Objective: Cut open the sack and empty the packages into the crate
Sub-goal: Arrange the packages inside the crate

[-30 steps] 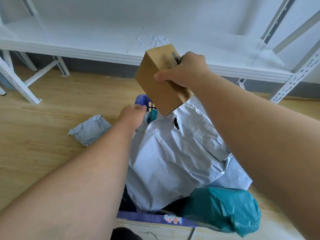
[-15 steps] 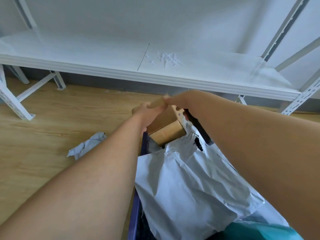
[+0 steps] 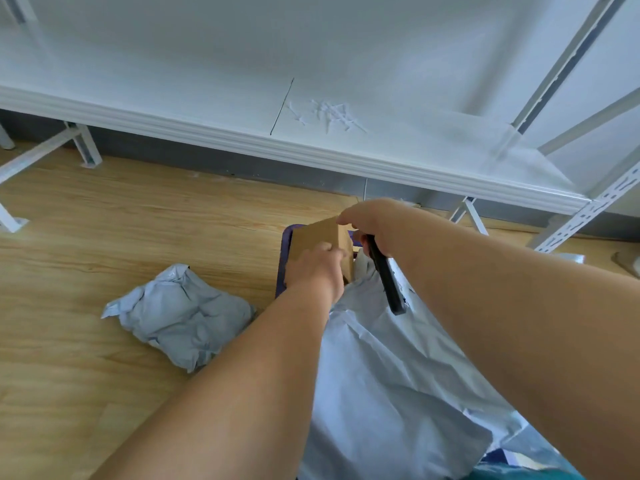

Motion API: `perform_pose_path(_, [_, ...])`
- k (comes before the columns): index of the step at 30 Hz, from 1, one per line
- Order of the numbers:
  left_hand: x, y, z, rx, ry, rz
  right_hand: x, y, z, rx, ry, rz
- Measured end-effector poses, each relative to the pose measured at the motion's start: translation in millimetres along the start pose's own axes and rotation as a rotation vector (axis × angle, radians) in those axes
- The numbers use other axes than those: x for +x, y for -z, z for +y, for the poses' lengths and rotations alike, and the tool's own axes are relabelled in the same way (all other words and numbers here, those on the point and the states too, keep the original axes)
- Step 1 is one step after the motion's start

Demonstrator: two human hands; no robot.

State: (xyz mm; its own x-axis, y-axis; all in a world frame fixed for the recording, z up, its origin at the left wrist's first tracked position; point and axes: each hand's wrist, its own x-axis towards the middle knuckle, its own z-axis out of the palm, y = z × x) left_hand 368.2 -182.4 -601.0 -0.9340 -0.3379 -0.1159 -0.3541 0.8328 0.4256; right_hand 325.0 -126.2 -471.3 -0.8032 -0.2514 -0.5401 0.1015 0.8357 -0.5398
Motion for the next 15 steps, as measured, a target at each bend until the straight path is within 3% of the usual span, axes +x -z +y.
perform_pose_path(2, [7, -4, 3, -0.014, 0.020, -0.204, 2, 0, 3, 0.036, -0.001, 0.029])
perform_pose_path(4, [9, -2, 1, -0.173, 0.004, -0.290, 4, -1, 6, 0.148, -0.002, 0.030])
perform_pose_path(7, [2, 17, -9, -0.711, 0.155, -0.022, 10, -1, 8, 0.307, 0.059, 0.070])
perform_pose_path(9, [-10, 34, -17, -0.928, 0.219, 0.121, 17, -2, 7, 0.395, 0.084, 0.085])
perform_pose_path(10, [-17, 41, -21, -1.053, 0.172, 0.050, 20, -4, 5, 0.439, 0.087, 0.098])
perform_pose_path(12, [-27, 56, -24, -1.219, 0.068, -0.300, 27, -7, 2, 0.514, 0.092, 0.154])
perform_pose_path(13, [-33, 61, -26, -1.207, 0.028, -0.421, 30, -10, -1, 0.535, 0.096, 0.183])
perform_pose_path(15, [-39, 65, -29, -1.084, -0.025, -0.480, 31, -16, -7, 0.563, 0.100, 0.198])
